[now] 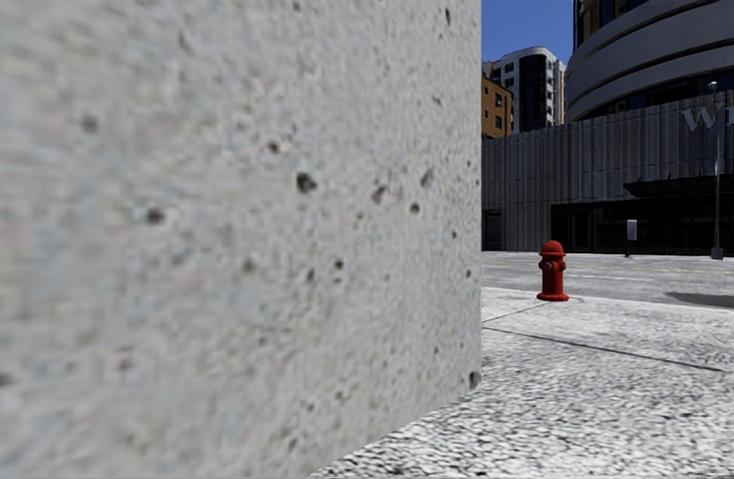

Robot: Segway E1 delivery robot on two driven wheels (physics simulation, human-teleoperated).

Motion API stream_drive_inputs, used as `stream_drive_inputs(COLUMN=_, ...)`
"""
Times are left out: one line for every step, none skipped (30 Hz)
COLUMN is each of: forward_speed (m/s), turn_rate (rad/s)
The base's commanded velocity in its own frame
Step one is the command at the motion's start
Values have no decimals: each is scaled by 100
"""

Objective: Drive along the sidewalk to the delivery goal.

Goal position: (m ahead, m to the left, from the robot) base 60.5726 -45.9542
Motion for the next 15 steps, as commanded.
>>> stream_drive_inputs(forward_speed=47, turn_rate=-66)
stream_drive_inputs(forward_speed=50, turn_rate=-66)
stream_drive_inputs(forward_speed=58, turn_rate=-66)
stream_drive_inputs(forward_speed=58, turn_rate=-66)
stream_drive_inputs(forward_speed=65, turn_rate=-66)
stream_drive_inputs(forward_speed=75, turn_rate=-64)
stream_drive_inputs(forward_speed=79, turn_rate=-64)
stream_drive_inputs(forward_speed=80, turn_rate=-64)
stream_drive_inputs(forward_speed=81, turn_rate=-64)
stream_drive_inputs(forward_speed=81, turn_rate=-64)
stream_drive_inputs(forward_speed=81, turn_rate=-64)
stream_drive_inputs(forward_speed=77, turn_rate=-64)
stream_drive_inputs(forward_speed=71, turn_rate=-64)
stream_drive_inputs(forward_speed=68, turn_rate=-64)
stream_drive_inputs(forward_speed=67, turn_rate=-64)
